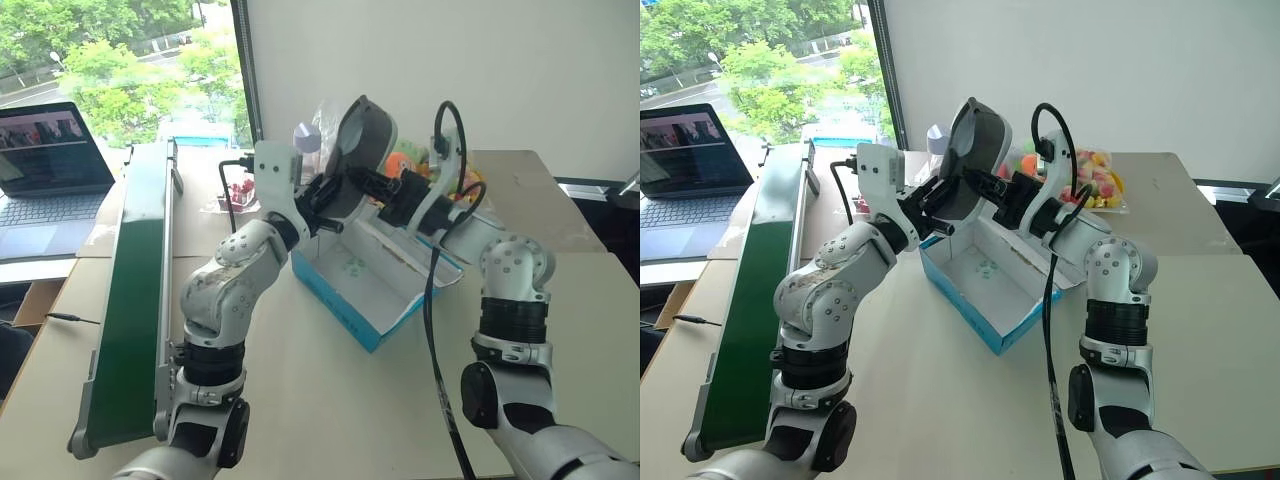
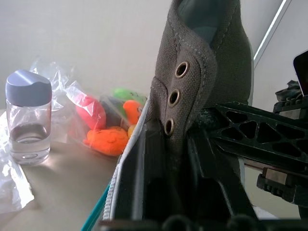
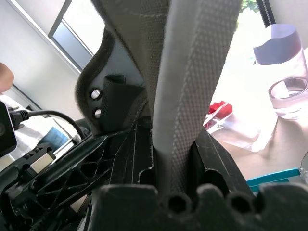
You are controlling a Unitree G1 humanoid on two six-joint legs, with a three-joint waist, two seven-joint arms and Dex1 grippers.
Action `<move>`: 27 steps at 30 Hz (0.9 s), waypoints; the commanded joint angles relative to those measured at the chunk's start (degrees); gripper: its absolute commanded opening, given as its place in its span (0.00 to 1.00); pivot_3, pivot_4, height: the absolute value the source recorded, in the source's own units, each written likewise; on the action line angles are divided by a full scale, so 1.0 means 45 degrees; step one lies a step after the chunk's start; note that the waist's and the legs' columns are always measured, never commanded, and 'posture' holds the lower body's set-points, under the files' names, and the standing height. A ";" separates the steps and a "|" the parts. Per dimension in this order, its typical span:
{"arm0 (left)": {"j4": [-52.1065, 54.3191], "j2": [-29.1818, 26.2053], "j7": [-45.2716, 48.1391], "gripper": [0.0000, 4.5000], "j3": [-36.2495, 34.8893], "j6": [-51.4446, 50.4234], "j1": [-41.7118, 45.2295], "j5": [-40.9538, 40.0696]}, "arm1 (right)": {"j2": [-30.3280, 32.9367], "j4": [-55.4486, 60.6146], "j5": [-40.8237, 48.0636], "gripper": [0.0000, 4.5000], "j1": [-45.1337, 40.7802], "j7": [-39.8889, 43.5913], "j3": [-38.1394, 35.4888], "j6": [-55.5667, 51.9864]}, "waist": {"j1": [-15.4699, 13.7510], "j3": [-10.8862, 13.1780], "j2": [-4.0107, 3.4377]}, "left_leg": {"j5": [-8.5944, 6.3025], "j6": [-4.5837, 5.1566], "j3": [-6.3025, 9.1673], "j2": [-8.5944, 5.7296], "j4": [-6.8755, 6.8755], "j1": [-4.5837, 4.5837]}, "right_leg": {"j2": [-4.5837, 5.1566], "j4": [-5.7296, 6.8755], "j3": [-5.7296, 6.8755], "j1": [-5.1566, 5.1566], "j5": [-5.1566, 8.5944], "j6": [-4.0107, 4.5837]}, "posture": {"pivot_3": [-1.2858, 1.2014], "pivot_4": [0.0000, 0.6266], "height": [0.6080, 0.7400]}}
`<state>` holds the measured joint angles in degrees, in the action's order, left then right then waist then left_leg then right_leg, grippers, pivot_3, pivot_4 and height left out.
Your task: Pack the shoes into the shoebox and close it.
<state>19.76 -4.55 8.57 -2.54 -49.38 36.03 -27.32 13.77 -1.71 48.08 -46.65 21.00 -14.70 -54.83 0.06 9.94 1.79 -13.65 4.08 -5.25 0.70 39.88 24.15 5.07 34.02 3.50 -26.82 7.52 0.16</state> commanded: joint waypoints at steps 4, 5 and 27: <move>0.0753 -0.1617 0.1064 0.56 -0.0609 -0.1166 -0.0104 -0.0878 | 0.1534 0.0550 -0.0645 0.07 -0.0878 0.1028 0.0507 0.0457 | 0.0035 0.0002 -0.0002 | 0.0000 0.0000 -0.0001 -0.0001 0.0001 0.0000 | 0.0001 0.0001 -0.0001 -0.0002 0.0001 -0.0001 | 0.52 0.24 1.00; 0.0814 -0.1951 0.1258 0.56 -0.0669 -0.1380 -0.0154 -0.1040 | 0.2127 0.0593 -0.1069 0.07 -0.0922 0.1472 0.1006 0.0459 | 0.0057 0.0002 -0.0004 | 0.0000 0.0000 -0.0001 -0.0002 0.0001 0.0001 | 0.0001 -0.0001 -0.0001 -0.0004 0.0001 -0.0001 | 0.52 0.24 1.00; 0.1372 -0.2612 0.1546 0.56 0.0514 -0.1602 -0.1056 -0.0721 | 0.4612 -0.5143 -0.8907 0.07 -0.2675 0.6673 0.9616 0.3637 | 0.0020 0.0003 -0.0001 | -0.0001 0.0000 -0.0007 -0.0014 0.0001 0.0014 | 0.0010 -0.0003 -0.0016 -0.0022 0.0010 -0.0005 | 0.52 0.24 1.00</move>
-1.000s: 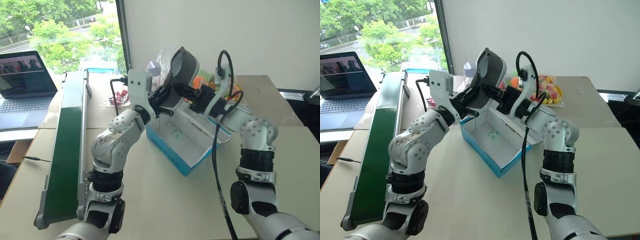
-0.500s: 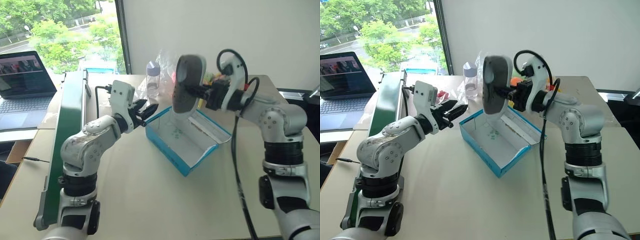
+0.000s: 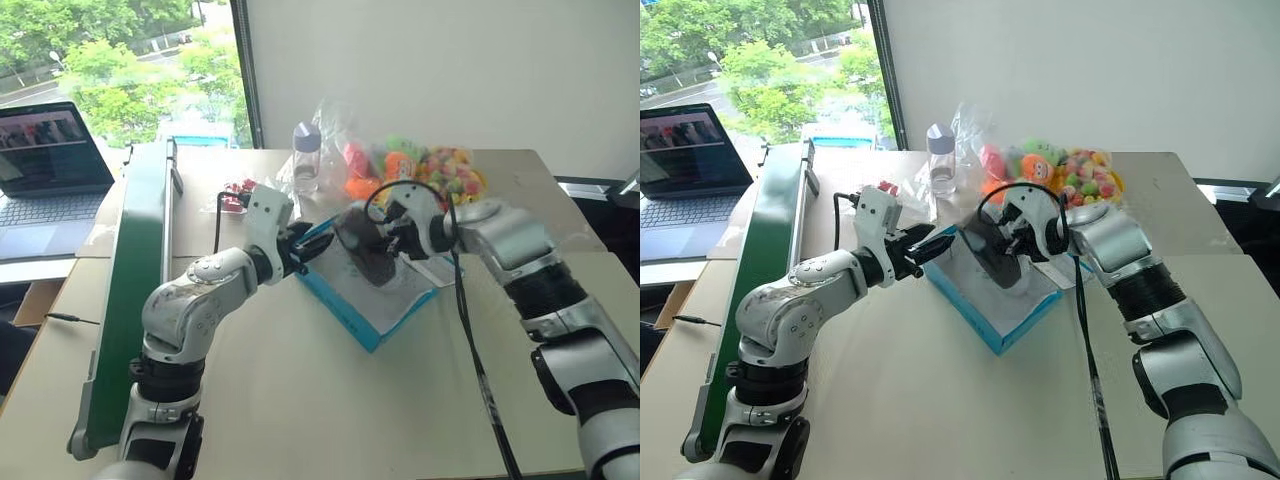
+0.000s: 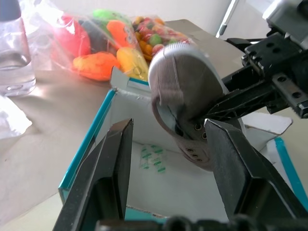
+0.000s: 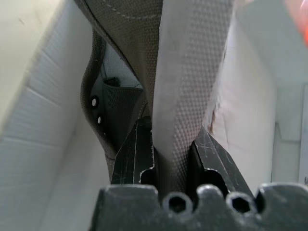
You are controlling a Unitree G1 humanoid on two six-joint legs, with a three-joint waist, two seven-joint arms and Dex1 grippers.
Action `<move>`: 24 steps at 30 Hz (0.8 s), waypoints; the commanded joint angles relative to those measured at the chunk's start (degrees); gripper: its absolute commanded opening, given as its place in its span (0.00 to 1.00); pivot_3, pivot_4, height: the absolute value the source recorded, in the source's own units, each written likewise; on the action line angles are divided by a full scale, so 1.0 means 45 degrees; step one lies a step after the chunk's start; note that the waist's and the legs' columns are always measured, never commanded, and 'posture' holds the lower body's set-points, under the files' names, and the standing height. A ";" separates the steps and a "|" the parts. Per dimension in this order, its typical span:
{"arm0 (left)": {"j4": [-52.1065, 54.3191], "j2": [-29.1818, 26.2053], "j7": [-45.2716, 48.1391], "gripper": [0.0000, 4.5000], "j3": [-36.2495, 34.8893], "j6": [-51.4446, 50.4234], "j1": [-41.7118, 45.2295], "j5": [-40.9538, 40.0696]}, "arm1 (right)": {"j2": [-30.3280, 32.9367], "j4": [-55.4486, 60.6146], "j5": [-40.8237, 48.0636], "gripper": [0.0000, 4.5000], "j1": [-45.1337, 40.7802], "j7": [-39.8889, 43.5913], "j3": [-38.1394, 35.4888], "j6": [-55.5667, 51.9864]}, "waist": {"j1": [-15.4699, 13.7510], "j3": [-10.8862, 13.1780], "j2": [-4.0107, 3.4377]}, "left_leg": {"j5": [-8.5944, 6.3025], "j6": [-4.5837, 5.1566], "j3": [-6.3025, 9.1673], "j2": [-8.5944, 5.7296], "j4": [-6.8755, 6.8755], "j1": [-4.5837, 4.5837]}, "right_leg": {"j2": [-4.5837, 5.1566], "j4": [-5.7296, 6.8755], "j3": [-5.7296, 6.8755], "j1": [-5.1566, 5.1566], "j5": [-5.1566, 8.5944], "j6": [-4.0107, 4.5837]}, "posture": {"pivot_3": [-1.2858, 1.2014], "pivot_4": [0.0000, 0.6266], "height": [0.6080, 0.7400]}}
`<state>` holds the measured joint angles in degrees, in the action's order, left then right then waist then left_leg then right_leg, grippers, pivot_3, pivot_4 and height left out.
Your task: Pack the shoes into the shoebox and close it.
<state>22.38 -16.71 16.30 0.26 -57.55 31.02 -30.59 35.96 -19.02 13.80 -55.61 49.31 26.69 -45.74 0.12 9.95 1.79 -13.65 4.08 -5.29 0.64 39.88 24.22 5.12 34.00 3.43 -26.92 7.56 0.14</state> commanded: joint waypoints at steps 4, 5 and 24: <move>0.1147 0.0126 -0.0389 0.56 -0.0165 0.0065 -0.0159 0.0023 | -0.1058 -0.3057 -0.2337 0.07 -0.1079 0.0752 0.0781 0.2740 | 0.0018 0.0000 0.0000 | 0.0000 0.0001 -0.0002 -0.0003 0.0002 -0.0007 | 0.0001 0.0001 -0.0008 0.0008 -0.0002 0.0000 | 0.52 0.24 1.00; 0.1223 0.0125 -0.0445 0.56 -0.0152 0.0043 -0.0214 0.0041 | -0.1248 -0.3381 -0.2495 0.07 -0.1126 0.0842 0.0798 0.2911 | 0.0027 0.0000 0.0000 | 0.0001 0.0000 -0.0004 -0.0003 0.0005 -0.0015 | 0.0002 0.0003 -0.0009 0.0013 -0.0003 0.0000 | 0.52 0.24 1.00; 0.1540 0.0167 -0.0876 0.58 -0.0095 -0.0188 -0.0277 -0.0046 | -0.2286 -0.0467 -0.3433 0.98 -0.1045 0.1260 -0.0494 0.1098 | 0.0123 0.0000 -0.0002 | 0.0006 -0.0021 0.0005 0.0011 -0.0019 -0.0101 | -0.0001 0.0005 -0.0002 0.0086 -0.0050 0.0086 | 0.52 0.24 1.00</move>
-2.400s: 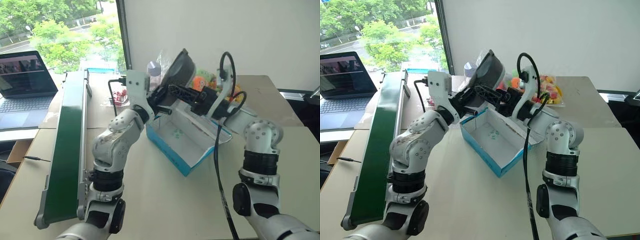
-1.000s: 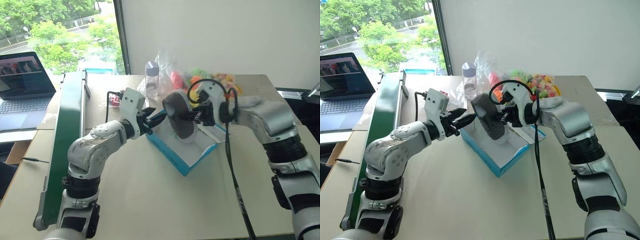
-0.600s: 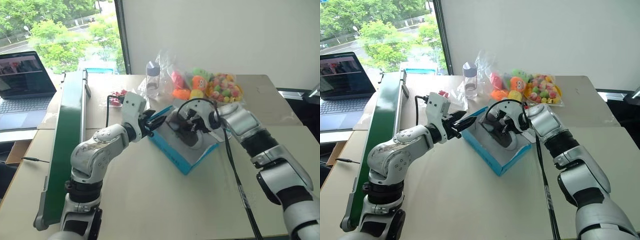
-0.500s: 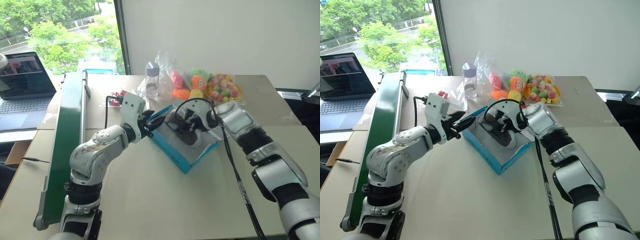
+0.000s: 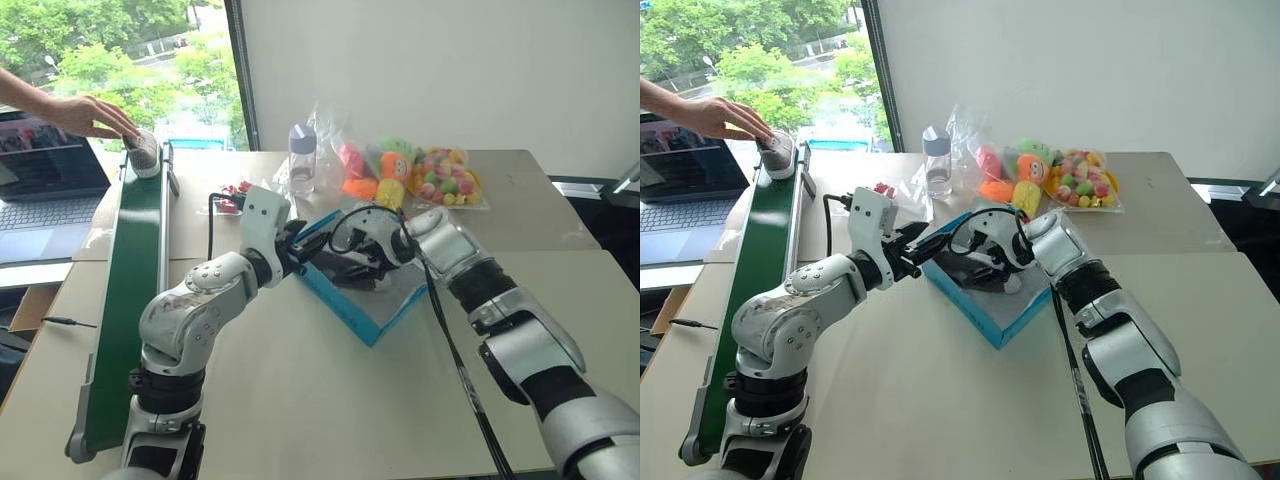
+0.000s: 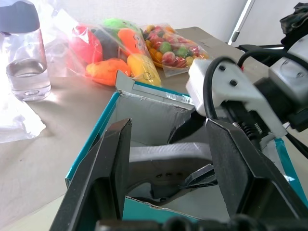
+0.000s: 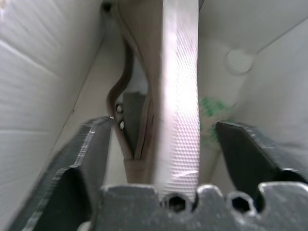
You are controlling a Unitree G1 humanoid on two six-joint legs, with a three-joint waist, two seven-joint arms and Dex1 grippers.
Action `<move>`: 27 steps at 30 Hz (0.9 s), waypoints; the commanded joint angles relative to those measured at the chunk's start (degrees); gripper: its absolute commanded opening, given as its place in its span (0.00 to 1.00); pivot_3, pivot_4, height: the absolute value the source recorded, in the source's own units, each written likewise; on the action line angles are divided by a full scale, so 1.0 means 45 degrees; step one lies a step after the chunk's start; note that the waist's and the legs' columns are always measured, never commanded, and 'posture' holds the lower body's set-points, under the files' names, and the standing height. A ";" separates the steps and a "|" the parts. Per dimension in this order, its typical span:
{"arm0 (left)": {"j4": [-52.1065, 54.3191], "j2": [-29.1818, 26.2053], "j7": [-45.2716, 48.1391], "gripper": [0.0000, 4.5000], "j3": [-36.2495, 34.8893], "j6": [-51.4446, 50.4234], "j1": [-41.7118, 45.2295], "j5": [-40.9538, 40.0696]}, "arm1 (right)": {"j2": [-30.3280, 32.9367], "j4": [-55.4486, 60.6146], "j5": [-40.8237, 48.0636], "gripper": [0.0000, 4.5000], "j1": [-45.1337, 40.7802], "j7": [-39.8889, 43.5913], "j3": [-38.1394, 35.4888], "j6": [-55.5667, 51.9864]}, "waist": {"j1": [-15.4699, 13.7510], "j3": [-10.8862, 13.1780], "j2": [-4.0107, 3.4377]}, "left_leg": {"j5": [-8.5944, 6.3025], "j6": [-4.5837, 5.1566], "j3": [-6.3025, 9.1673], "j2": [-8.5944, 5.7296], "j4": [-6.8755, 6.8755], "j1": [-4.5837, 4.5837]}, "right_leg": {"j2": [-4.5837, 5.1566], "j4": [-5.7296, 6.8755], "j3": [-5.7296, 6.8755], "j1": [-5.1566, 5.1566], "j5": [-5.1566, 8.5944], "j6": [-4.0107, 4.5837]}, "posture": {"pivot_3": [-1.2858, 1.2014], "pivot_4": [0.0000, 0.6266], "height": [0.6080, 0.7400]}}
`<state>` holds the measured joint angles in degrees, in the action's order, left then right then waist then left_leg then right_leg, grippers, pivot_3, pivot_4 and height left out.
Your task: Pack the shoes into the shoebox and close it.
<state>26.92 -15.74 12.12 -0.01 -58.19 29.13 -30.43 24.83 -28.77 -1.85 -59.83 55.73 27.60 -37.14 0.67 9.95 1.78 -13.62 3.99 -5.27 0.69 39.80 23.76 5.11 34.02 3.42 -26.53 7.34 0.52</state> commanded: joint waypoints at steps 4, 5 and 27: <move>0.0296 -0.0007 -0.0346 0.58 -0.0460 -0.0050 0.0354 0.0108 | 0.0553 0.4511 0.1103 0.98 -0.0137 0.0345 -0.1694 -0.2862 | -0.0010 0.0001 -0.0001 | 0.0001 -0.0004 0.0004 0.0003 0.0000 0.0005 | -0.0002 0.0005 0.0007 -0.0013 0.0049 -0.0078 | 0.52 0.24 1.00; 0.0193 -0.0140 -0.0527 0.58 -0.0545 -0.0008 0.0384 0.0355 | 0.0611 0.5076 0.1566 0.98 -0.0177 0.0518 -0.2109 -0.3327 | -0.0011 0.0001 -0.0001 | 0.0002 -0.0005 0.0006 0.0004 0.0001 0.0006 | -0.0002 0.0006 0.0009 -0.0015 0.0049 -0.0078 | 0.52 0.24 1.00; 0.0784 -0.0287 -0.5446 0.99 -0.4945 0.0022 -0.2140 0.4458 | -0.1226 0.6779 0.7396 1.00 0.2096 0.1366 -0.5797 -0.2982 | -0.0095 0.0000 0.0000 | -0.0040 -0.0078 0.0016 0.0007 -0.0010 0.0010 | 0.0020 0.0000 0.0058 -0.0020 -0.0004 0.0015 | 0.52 0.24 1.00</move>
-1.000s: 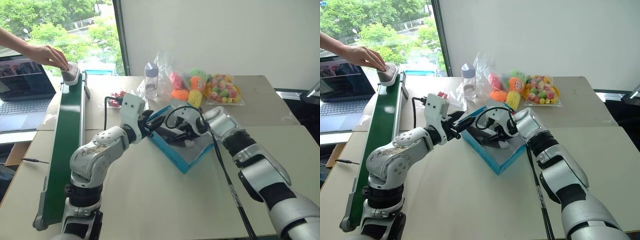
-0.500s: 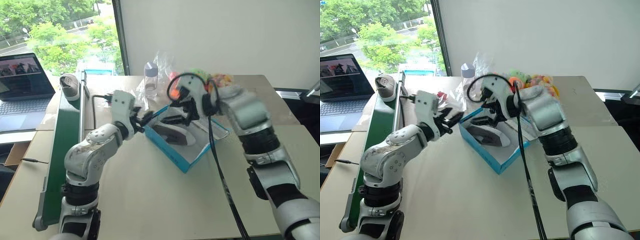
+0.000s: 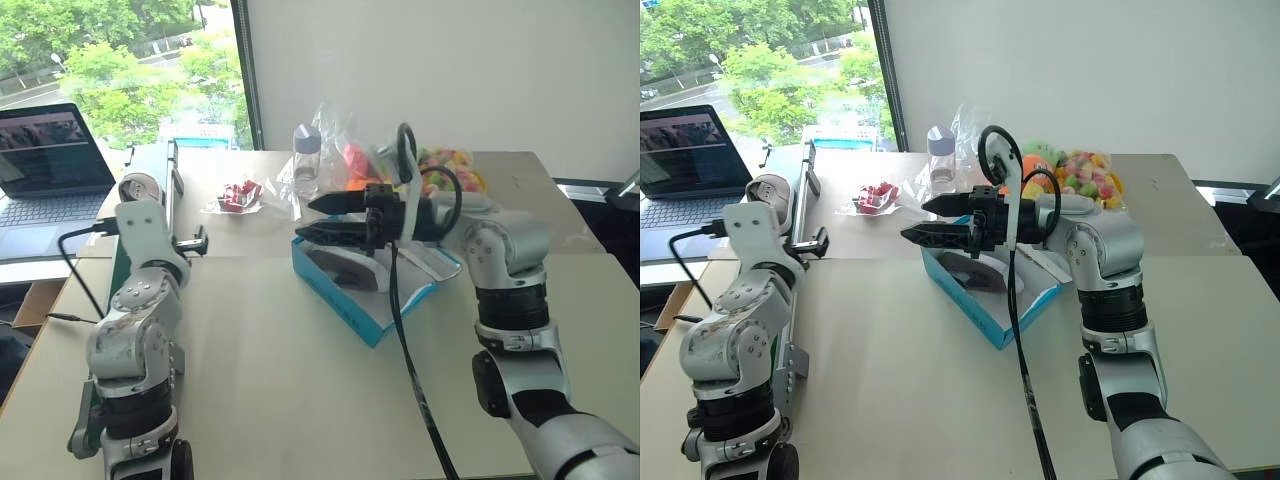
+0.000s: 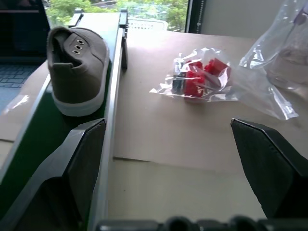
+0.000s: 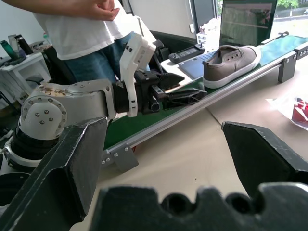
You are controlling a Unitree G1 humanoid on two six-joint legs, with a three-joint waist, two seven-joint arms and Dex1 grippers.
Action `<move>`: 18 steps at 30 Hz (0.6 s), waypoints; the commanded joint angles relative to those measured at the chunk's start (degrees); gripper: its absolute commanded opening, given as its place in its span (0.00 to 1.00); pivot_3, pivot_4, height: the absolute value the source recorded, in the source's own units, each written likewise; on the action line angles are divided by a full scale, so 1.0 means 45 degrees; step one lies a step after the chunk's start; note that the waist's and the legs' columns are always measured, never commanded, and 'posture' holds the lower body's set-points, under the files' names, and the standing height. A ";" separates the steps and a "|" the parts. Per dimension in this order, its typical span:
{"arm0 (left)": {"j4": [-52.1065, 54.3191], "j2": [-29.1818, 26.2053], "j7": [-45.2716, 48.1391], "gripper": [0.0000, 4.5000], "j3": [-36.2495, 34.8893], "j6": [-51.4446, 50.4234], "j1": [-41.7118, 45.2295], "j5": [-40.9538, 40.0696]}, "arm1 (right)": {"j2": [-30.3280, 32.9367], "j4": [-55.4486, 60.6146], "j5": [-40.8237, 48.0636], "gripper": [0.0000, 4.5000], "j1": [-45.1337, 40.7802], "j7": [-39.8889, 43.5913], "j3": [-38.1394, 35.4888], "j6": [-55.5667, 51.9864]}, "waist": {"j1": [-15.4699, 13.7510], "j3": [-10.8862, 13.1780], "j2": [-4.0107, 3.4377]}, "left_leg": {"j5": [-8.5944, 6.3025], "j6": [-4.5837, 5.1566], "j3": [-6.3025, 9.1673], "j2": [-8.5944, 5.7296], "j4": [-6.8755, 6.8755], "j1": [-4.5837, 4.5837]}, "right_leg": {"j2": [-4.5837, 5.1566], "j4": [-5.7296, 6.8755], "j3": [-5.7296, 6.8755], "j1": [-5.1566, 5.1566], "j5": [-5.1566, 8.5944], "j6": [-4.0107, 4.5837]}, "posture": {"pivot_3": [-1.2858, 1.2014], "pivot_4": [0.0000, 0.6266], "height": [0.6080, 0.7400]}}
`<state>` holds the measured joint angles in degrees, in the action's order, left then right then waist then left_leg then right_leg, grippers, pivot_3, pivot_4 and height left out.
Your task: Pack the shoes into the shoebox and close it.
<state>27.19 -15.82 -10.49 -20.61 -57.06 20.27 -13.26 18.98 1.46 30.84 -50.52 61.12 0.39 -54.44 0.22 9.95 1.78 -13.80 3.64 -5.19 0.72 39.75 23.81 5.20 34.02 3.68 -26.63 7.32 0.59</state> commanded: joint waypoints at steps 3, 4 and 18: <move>0.0447 -0.0108 -0.0580 0.99 -0.0835 -0.0309 -0.0277 0.0827 | 0.0019 -0.0208 -0.0213 1.00 0.0036 -0.0105 0.0522 0.1453 | 0.0019 0.0000 0.0000 | 0.0001 -0.0007 -0.0002 0.0000 0.0002 -0.0001 | -0.0002 0.0003 -0.0001 0.0001 0.0012 -0.0020 | 0.52 0.24 1.00; 0.0273 -0.0005 -0.0585 0.99 -0.1045 -0.0233 -0.0293 0.0814 | 0.0020 -0.0268 -0.0250 1.00 0.0024 -0.0165 0.0594 0.1569 | 0.0022 0.0000 0.0000 | 0.0000 -0.0015 -0.0002 0.0000 0.0003 -0.0001 | -0.0002 0.0003 -0.0001 0.0000 0.0031 -0.0051 | 0.52 0.24 1.00; -0.1843 0.0663 0.0078 0.93 -0.1778 0.0149 -0.1246 0.0651 | 0.0436 -0.0078 -0.0077 1.00 -0.0022 -0.0581 0.0773 0.1543 | -0.0027 0.0000 0.0000 | -0.0014 -0.0045 0.0001 0.0002 0.0002 -0.0001 | 0.0009 0.0005 0.0004 -0.0007 0.0043 -0.0061 | 0.52 0.24 1.00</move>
<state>20.10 -12.39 -10.98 -28.76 -57.40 15.18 -10.35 20.36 -0.92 29.60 -49.91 58.76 4.35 -48.18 0.10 9.95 1.78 -13.87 3.42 -5.19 0.74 39.76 23.79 5.25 34.06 3.70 -26.66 7.53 0.31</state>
